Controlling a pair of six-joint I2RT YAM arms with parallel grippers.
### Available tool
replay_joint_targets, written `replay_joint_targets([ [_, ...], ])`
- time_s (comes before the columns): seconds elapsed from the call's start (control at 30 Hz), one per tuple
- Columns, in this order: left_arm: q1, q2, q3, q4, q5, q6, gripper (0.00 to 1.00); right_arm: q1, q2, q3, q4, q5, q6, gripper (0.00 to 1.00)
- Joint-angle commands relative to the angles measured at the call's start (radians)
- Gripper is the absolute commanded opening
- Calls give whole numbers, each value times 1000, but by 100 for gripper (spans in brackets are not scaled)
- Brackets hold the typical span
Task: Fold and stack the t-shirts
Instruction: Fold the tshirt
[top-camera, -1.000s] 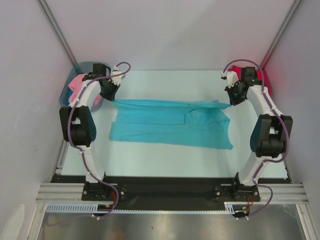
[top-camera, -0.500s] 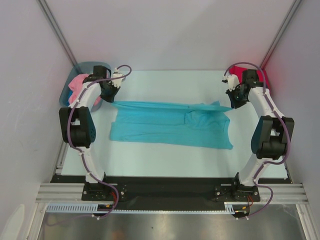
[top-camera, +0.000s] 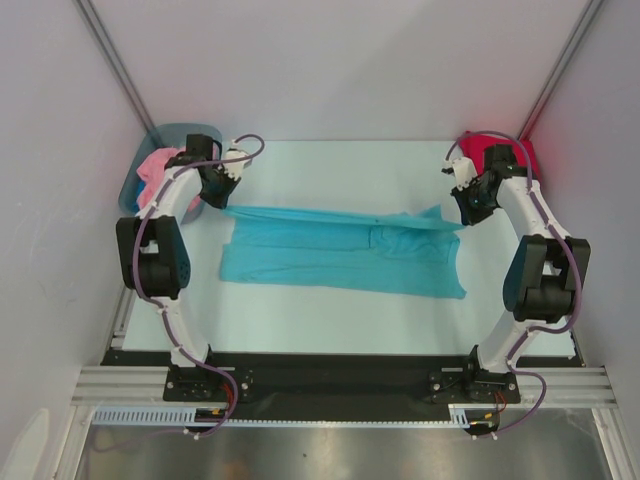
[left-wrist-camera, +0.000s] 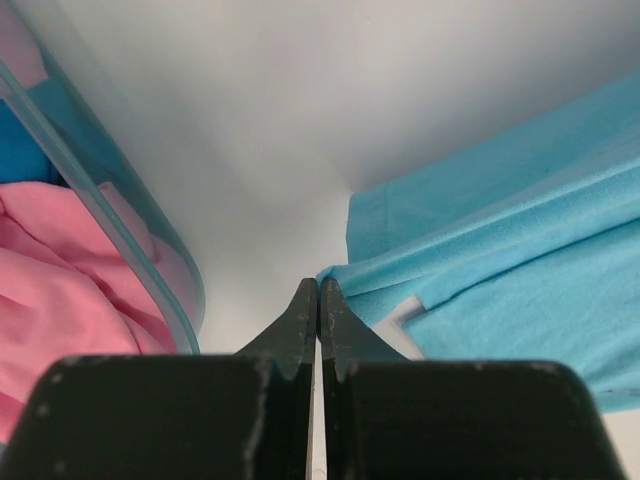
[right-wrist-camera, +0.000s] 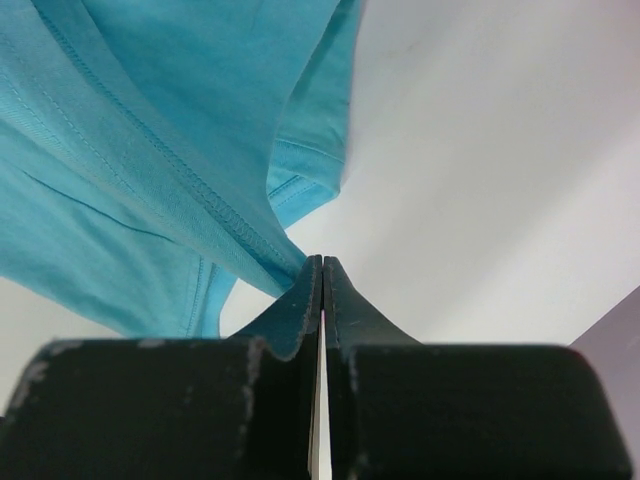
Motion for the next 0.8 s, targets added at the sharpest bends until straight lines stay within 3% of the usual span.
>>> replay_joint_targets([
  [0.0,9,-88,-25,53,-28,-3,0,-16,-58,-2,-21,24,-27,0],
  [0.17,9,-203,-123,188,80,-13,0,-10,-59,-9,-28,24,-22,0],
  [0.33,9,-214,-60,26,220,62,0,11,-71,-29,-31,33,-34,0],
  [0.6,3,-256,-71,24,248,48,0,25,-65,-42,-19,33,-15,0],
  [0.77,0,-279,-117,-5,246,149,0,33,-64,-43,-18,37,-19,0],
])
